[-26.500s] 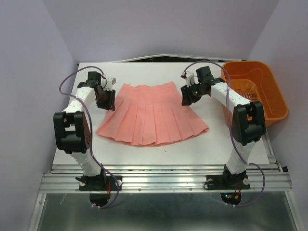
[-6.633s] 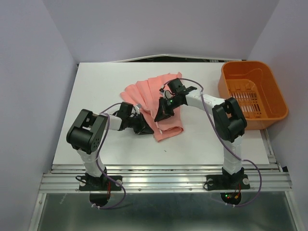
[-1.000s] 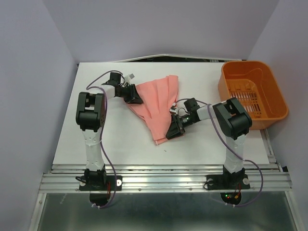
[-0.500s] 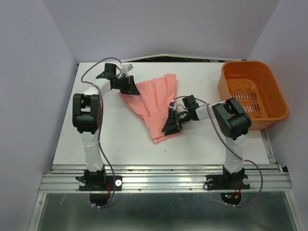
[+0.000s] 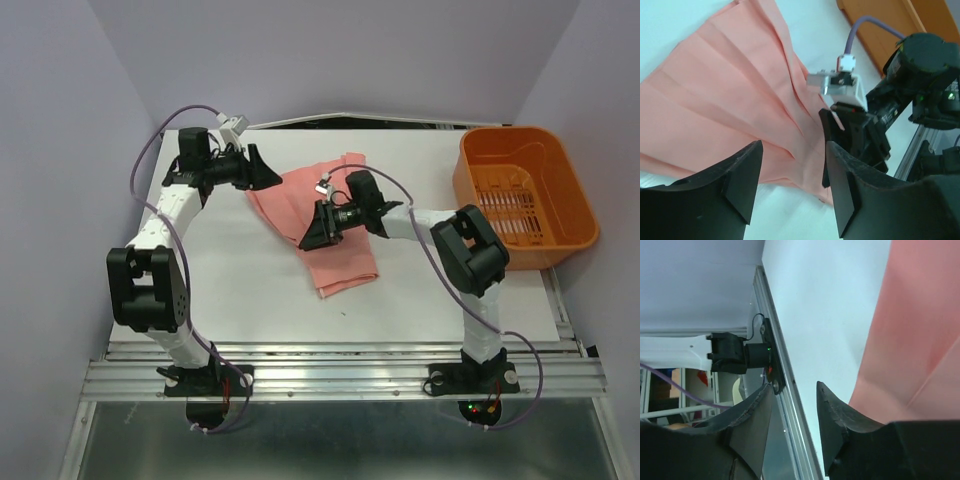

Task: Fold and stack the skirts
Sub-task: Fold the skirt, then neatly place the folded skirt to the corner

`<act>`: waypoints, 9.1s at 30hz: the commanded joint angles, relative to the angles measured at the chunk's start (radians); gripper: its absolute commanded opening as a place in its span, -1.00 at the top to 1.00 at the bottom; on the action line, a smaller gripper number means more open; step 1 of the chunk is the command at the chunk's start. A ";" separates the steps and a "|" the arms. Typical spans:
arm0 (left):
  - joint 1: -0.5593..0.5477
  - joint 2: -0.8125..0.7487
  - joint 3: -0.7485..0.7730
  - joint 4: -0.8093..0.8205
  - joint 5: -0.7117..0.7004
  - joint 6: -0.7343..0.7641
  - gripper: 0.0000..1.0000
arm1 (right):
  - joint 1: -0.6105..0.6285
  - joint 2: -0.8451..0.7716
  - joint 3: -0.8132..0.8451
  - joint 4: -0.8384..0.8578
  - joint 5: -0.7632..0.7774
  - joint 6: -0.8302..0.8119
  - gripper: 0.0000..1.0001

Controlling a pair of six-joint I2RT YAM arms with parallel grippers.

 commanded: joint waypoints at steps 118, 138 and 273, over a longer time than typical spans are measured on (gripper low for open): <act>-0.648 0.286 0.539 -1.028 -0.546 1.095 0.97 | -0.040 0.358 0.460 -0.520 0.121 -0.620 0.18; -0.540 0.414 0.689 -0.818 -0.646 1.166 0.10 | -0.031 0.404 0.509 -0.514 0.065 -0.579 0.16; 0.366 0.296 0.051 -0.735 -0.813 0.770 -0.39 | -0.428 -0.359 0.136 -0.893 0.776 -0.715 -1.00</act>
